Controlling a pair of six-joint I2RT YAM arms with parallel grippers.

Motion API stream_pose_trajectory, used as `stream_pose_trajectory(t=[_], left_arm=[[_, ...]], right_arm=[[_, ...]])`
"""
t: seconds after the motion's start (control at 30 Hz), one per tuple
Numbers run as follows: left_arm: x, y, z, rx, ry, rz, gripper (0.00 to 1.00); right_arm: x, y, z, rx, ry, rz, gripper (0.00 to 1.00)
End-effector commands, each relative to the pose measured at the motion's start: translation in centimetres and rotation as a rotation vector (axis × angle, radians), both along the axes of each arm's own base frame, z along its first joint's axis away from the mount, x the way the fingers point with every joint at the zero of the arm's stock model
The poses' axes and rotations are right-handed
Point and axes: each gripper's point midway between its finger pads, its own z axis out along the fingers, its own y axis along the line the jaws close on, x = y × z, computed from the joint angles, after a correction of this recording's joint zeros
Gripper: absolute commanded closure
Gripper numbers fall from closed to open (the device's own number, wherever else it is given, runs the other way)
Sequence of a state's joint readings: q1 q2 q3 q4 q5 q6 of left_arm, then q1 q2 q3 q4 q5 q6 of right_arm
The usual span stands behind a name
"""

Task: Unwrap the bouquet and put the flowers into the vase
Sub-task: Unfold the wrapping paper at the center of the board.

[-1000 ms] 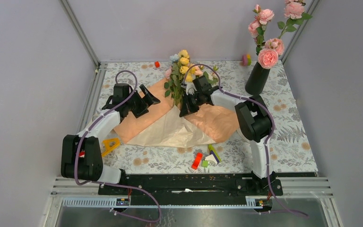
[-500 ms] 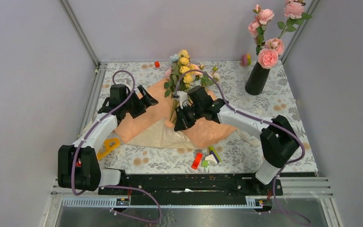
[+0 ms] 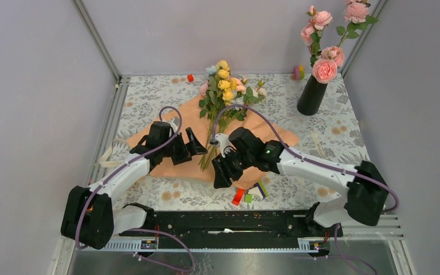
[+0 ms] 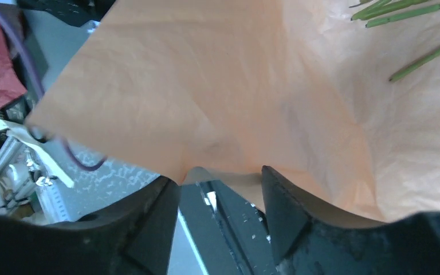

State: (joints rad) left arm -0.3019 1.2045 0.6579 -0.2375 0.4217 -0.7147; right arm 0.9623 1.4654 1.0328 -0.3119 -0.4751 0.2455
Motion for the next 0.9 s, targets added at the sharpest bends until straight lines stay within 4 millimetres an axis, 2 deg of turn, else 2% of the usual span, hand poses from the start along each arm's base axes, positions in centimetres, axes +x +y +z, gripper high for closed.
stream_pose_trajectory(t=[0.0,0.1,0.2,0.3,0.4,0.53,0.77,0.87], left_arm=[[-2.4,-1.2,0.9,-0.052,-0.015,-0.055,0.04],[-4.3,-0.8,0.8,-0.042,-0.005,-0.066,0.04],[-5.6,-0.5,0.9,-0.034,-0.002,-0.078,0.04],[-6.7,-0.5,0.7,-0.038,0.006,-0.090,0.04],[-7.7,-0.7,0.0,-0.036,0.026,-0.106,0.03],[-9.1,-1.0,-1.4,-0.027,0.075,-0.129,0.04],[-10.3,-0.4,-3.8,0.027,0.141,-0.099,0.04],[-10.4,0.2,-4.7,0.047,0.162,-0.053,0.04]], right_arm=[[-1.0,-1.3,4.0,0.063,-0.041,-0.038,0.33],[-0.7,-1.8,6.0,0.095,-0.079,-0.077,0.28],[0.4,-1.8,7.1,0.127,-0.116,-0.148,0.28],[1.7,-1.4,6.7,0.140,-0.121,-0.240,0.29],[2.1,-1.0,4.1,0.071,-0.077,-0.270,0.38],[2.1,-1.3,-0.4,-0.053,-0.029,-0.301,0.47],[0.7,-3.7,-7.1,-0.238,0.042,-0.321,0.55],[0.5,-4.5,-8.9,-0.296,0.061,-0.335,0.56]])
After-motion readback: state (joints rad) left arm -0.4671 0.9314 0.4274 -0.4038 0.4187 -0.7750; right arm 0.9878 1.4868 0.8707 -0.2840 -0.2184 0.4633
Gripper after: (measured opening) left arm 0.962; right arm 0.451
